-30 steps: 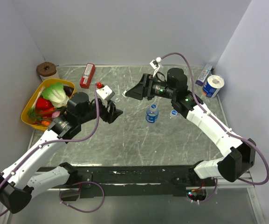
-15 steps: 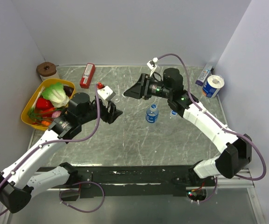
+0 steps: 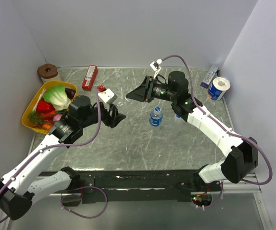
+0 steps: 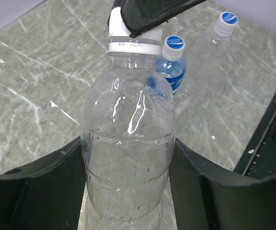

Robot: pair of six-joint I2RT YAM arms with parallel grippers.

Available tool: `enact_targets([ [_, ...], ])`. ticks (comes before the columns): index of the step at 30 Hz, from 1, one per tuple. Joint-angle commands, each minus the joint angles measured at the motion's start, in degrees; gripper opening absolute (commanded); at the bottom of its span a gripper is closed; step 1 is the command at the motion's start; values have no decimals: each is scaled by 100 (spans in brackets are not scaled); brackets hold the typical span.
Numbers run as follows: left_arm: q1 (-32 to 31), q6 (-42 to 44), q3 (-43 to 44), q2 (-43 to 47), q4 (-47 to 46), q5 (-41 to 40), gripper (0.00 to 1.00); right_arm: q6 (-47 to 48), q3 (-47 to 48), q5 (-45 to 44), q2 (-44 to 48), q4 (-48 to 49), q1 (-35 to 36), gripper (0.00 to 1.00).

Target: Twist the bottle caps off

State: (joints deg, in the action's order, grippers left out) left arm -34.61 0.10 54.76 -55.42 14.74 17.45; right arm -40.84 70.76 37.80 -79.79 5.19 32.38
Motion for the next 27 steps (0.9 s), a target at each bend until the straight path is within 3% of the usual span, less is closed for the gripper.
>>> enact_targets([
  [1, 199, -282, 26, 225, -419, 1004, 47, 111, -124, 245, 130, 640, -4, 26],
  [12, 894, -379, 158, 189, -542, 3113, 47, 814, -282, 755, 332, 870, -109, 31],
  [22, 991, -449, 114, 119, -701, 3563, 47, 1395, -230, 544, 491, 430, -100, 43],
  [27, 983, -361, 122, 101, -648, 3677, 47, 1377, -247, 544, 473, 465, -100, 54],
])
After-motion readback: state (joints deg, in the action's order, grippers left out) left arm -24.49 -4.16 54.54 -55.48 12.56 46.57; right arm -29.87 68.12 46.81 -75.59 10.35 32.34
